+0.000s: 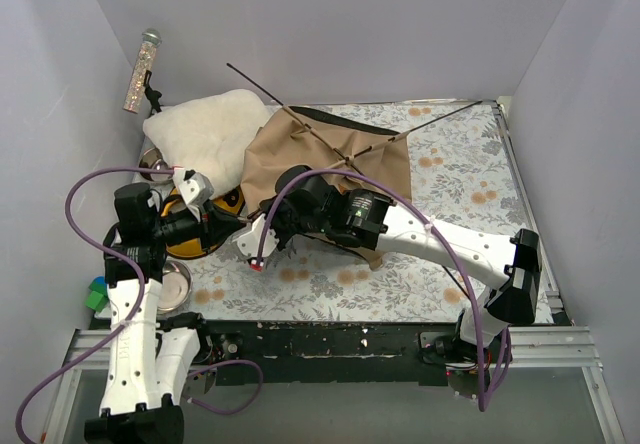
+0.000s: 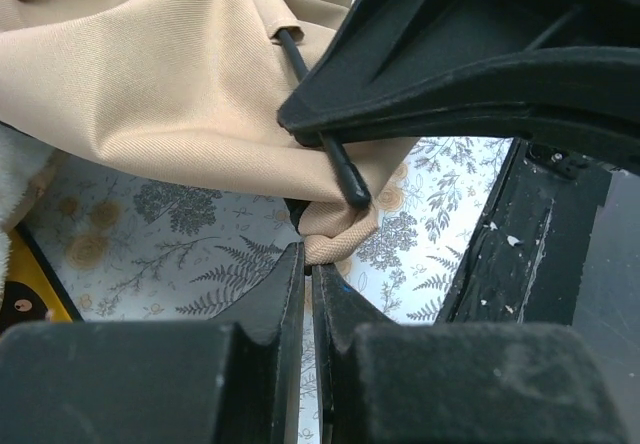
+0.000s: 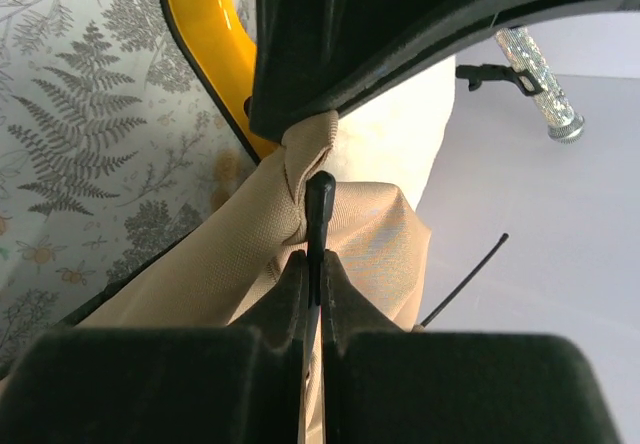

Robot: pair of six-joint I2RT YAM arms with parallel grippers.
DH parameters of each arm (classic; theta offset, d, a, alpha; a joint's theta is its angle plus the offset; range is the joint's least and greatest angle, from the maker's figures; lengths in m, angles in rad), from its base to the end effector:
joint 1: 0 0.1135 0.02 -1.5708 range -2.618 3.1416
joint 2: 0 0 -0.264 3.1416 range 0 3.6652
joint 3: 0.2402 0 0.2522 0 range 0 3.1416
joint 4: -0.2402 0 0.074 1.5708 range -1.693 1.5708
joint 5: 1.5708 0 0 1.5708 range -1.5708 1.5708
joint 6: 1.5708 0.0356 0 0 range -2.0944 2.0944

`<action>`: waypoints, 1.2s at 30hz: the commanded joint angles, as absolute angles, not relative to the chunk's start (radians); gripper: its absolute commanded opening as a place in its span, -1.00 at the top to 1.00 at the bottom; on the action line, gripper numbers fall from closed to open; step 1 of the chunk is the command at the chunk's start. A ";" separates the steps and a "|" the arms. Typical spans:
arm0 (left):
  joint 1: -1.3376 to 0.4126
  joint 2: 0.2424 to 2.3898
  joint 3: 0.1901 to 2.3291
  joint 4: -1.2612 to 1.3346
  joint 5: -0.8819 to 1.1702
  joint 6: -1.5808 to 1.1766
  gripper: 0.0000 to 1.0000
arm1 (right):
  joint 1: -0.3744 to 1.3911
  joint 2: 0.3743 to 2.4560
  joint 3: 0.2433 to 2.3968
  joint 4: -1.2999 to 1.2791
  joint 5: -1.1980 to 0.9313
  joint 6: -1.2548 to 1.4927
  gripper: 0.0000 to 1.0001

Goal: Set up the pet tent

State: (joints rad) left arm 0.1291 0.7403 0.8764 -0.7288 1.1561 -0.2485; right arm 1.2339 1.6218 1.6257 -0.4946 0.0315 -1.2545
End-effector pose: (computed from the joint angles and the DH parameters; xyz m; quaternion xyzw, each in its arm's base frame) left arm 0.1360 -0.0152 0.3349 0.1134 0.7744 -0.5050 0.3640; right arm 0.1250 0.3534 0.3865 -0.8096 0.2828 -0.0188 0.5139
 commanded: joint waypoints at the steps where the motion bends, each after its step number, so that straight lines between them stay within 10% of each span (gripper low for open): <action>1: 0.130 0.716 0.914 -0.707 1.209 -0.322 1.00 | 1.238 1.591 1.605 -0.370 0.118 -1.246 0.97; 36: 0.127 0.657 0.842 -0.592 1.238 -0.465 1.00 | 1.184 1.525 1.572 -0.417 -0.086 -1.243 0.97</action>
State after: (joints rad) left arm 0.1291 0.6598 0.8459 -0.6151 1.1980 -0.4702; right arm 1.1786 1.5082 1.5257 -0.4000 -0.0864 -1.2079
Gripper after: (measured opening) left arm 0.025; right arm 0.045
